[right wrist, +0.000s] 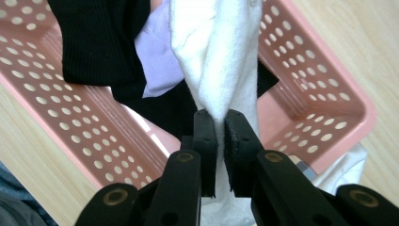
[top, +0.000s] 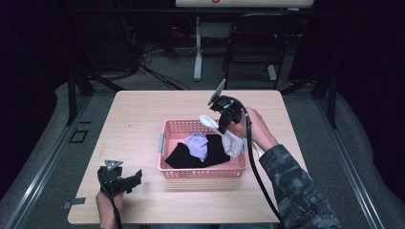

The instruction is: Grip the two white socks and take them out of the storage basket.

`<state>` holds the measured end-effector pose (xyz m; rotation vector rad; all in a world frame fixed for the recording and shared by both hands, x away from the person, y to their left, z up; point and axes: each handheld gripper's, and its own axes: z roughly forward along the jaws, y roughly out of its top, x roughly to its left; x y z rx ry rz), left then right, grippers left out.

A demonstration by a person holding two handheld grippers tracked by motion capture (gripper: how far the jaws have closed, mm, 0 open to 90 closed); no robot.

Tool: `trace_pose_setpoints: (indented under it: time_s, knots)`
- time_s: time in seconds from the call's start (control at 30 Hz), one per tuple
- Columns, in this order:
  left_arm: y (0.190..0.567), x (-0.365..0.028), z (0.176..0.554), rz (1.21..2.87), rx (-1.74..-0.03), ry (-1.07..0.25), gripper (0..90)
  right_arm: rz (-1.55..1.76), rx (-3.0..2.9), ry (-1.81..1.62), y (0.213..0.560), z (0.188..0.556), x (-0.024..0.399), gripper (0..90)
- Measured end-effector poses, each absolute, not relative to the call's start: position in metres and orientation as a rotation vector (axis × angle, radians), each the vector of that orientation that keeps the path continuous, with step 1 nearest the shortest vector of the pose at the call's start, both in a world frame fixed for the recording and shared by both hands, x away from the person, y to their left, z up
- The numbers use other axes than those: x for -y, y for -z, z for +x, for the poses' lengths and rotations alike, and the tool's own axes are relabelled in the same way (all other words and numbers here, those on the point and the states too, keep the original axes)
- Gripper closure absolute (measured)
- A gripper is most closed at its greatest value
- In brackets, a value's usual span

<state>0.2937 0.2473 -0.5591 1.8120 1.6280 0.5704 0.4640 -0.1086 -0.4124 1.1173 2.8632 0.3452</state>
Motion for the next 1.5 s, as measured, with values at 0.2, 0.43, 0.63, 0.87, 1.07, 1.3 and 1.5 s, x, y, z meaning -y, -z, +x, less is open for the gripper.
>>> trace_pose_setpoints:
  time_s: [0.2, 0.43, 0.63, 0.87, 1.07, 1.3, 1.5]
  knots:
    - [0.559, -0.247, 0.294, 1.814, -1.625, -0.569, 15.3, 1.121, -2.848, -0.350, 0.399, 0.464, 0.113, 84.0]
    - [0.559, -0.247, 0.294, 1.816, -1.627, -0.567, 15.3, 1.153, -2.819, -0.346, 0.385, 0.462, 0.129, 83.9]
    - [0.559, -0.247, 0.294, 1.815, -1.628, -0.566, 15.3, 1.186, -2.794, -0.337, 0.379, 0.463, 0.147, 84.0]
    - [0.559, -0.247, 0.294, 1.815, -1.628, -0.566, 15.3, 1.246, -2.753, -0.327, 0.379, 0.462, 0.173, 84.0]
    - [0.560, -0.247, 0.296, 1.815, -1.627, -0.567, 15.3, 1.303, -2.722, -0.305, 0.385, 0.462, 0.199, 84.0]
    - [0.560, -0.245, 0.297, 1.812, -1.629, -0.569, 15.3, 1.377, -2.689, -0.320, 0.392, 0.462, 0.221, 84.0]
    - [0.560, -0.245, 0.298, 1.826, -1.625, -0.568, 15.3, 1.439, -2.671, -0.288, 0.407, 0.463, 0.238, 84.0]
